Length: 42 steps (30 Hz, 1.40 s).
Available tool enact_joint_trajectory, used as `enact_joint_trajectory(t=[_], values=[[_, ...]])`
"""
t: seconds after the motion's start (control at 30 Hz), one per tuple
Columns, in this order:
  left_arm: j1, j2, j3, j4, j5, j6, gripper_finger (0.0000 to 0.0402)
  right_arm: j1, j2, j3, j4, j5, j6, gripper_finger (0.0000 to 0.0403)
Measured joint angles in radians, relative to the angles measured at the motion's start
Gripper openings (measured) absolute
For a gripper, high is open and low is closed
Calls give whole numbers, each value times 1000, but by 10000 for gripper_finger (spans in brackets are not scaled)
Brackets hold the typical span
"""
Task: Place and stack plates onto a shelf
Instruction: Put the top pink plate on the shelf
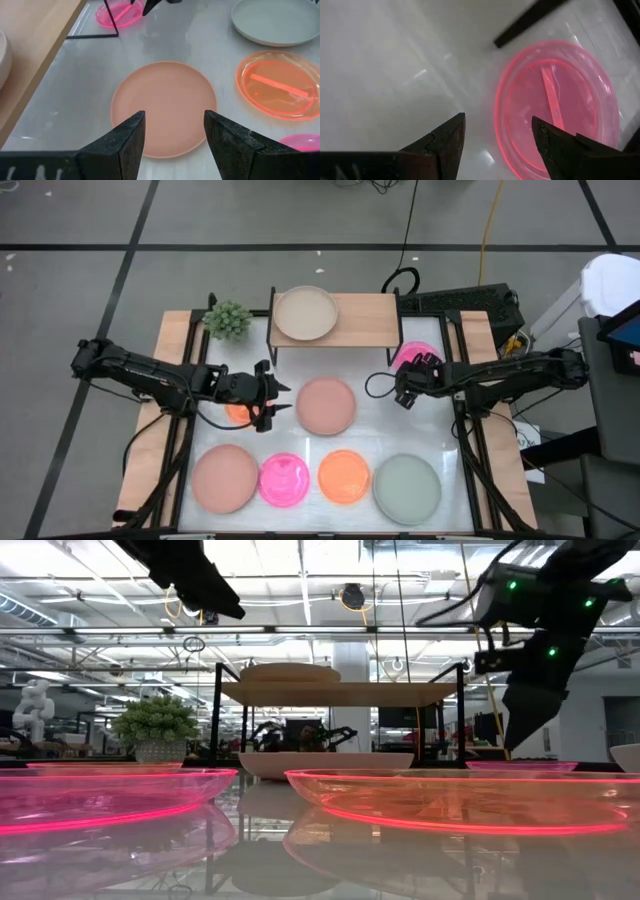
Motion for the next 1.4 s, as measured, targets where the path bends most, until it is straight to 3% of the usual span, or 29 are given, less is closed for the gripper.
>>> enact_joint_trajectory(t=[0.3,0.8,1.4], values=[[0,0,0,0,0,11,209,-87,121,1,-2,-70,-4,210],[0,0,0,37,0,-12,209,-129,219,5,-11,-51,-59,206],[0,0,0,113,0,-18,209,-132,221,2,20,-49,-108,79]])
